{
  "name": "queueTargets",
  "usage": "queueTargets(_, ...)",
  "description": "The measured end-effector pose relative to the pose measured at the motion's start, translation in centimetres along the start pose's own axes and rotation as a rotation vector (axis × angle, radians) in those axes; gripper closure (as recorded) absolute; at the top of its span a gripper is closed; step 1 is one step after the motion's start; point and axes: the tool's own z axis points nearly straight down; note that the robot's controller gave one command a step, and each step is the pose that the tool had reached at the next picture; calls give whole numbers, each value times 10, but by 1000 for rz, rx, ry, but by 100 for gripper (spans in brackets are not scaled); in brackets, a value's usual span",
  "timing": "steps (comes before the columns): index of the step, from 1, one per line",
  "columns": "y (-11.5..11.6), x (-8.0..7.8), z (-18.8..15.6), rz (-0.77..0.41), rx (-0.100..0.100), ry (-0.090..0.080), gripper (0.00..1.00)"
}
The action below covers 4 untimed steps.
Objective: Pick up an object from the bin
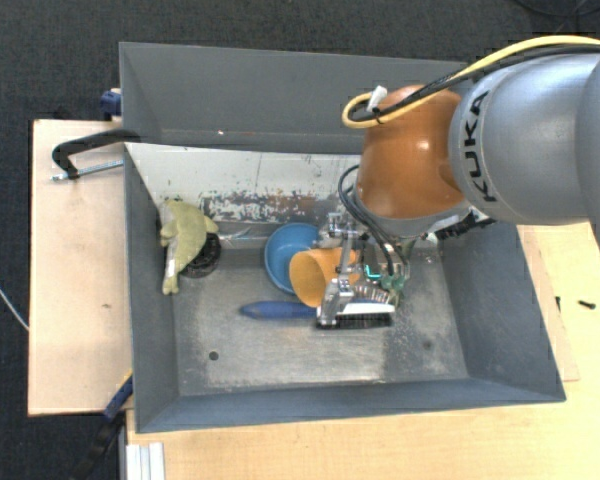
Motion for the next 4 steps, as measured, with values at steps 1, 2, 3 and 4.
queueTargets(1, -7, 12, 36, 78, -3, -36, 0)
queueTargets(2, -7, 13, 38, 80, -3, -32, 100)
queueTargets(3, 0, 22, -15, 141, -2, -17, 100)
queueTargets(4, 8, 16, -58, 130, -2, -16, 100)
